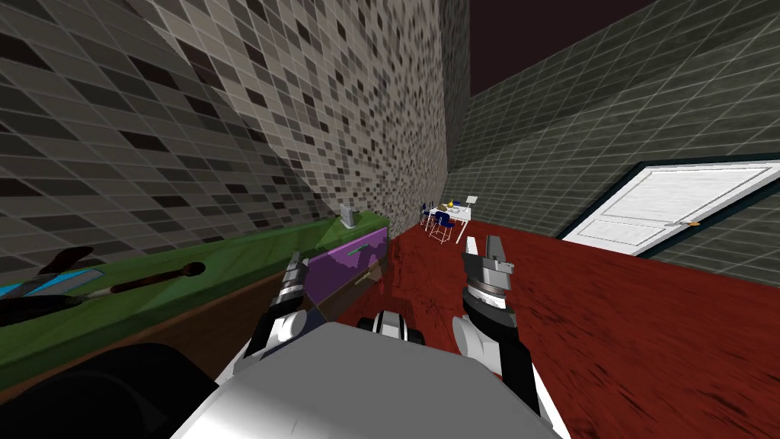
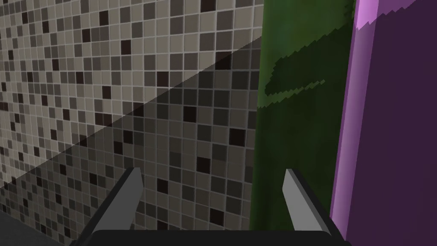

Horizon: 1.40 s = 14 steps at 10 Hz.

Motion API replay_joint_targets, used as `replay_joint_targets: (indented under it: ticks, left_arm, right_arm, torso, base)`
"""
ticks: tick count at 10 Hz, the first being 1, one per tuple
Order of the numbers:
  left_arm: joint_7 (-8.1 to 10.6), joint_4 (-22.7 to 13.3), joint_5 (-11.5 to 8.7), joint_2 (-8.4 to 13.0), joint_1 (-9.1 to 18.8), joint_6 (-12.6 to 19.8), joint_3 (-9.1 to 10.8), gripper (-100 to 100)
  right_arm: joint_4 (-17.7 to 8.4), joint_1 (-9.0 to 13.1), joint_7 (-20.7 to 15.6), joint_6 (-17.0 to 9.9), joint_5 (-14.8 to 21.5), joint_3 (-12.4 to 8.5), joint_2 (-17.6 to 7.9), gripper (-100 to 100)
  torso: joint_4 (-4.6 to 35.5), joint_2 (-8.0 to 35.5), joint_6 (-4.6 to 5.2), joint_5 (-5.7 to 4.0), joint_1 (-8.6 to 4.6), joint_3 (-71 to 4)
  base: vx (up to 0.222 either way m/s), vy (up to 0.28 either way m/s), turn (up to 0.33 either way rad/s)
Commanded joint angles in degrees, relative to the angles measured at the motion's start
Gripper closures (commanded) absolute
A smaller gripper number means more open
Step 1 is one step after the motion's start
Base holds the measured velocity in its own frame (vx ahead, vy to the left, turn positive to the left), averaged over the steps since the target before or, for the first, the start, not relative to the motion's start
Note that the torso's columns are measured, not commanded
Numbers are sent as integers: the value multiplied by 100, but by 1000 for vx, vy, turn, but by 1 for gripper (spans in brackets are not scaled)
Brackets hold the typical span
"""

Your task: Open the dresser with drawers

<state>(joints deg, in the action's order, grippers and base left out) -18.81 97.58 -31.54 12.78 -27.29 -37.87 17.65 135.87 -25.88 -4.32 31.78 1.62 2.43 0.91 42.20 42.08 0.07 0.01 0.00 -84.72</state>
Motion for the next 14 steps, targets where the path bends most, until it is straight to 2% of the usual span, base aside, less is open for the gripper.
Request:
replay_joint_targets:
  ticks: [1, 3, 4, 5, 8, 10, 12, 13, 14]
  left_arm:
    - [24, -349, -143, 23, 31, -43, 79, -100]
    - [54, -755, -388, 46, 62, -27, 238, -100]
    - [54, -780, -388, 46, 62, -27, 238, -100]
    - [77, -991, -506, 58, 80, -14, 317, -100]
    - [104, -1198, -620, 69, 97, 1, 394, -100]
    - [165, -1578, -835, 87, 133, 35, 543, -100]
    - [228, -1907, -1032, 103, 166, 69, 683, -100]
    - [228, -1949, -1032, 103, 166, 69, 683, -100]
    - [258, -2112, -1123, 112, 181, 85, 747, -100]
  right_arm:
    - [0, 0, 0, 0, 0, 0, 0, 0]
    - [-1, 1, 0, 0, 0, -1, 0, 0]
    - [-1, 0, 0, 0, 0, 0, 0, 0]
    - [0, 0, 0, 0, 0, -1, 0, 0]
    - [-1, 1, 0, 0, 0, -1, -1, 0]
    - [-1, 0, 0, 0, 0, -1, -1, 0]
    - [0, -1, 0, 0, 0, 0, 0, 0]
    - [1, -2, 0, 1, 0, 0, 0, 0]
    - [1, -1, 0, 0, 0, -1, -1, 0]
  torso:
    - [8, 22, -4, 3, 11, 15]
    - [-2, 4, 14, 27, 31, 13]
    - [-27, -41, 30, 52, 23, -8]
    - [-40, -67, 58, 73, 46, -22]
    - [-49, -98, 86, 97, 58, -33]
    - [-52, -105, 85, 103, 53, -36]
    - [-20, -58, 20, 21, -3, -28]
    - [-2, -8, -2, -1, -10, -2]
    - [14, 45, -7, 2, 18, 29]
  base:
    - [88, -83, -32]
    - [116, -123, -44]
    - [106, -115, 15]
    - [91, -127, -39]
    - [65, -86, -26]
    - [116, -130, -85]
    - [197, -225, -119]
    - [142, -124, 6]
    - [89, -89, -36]
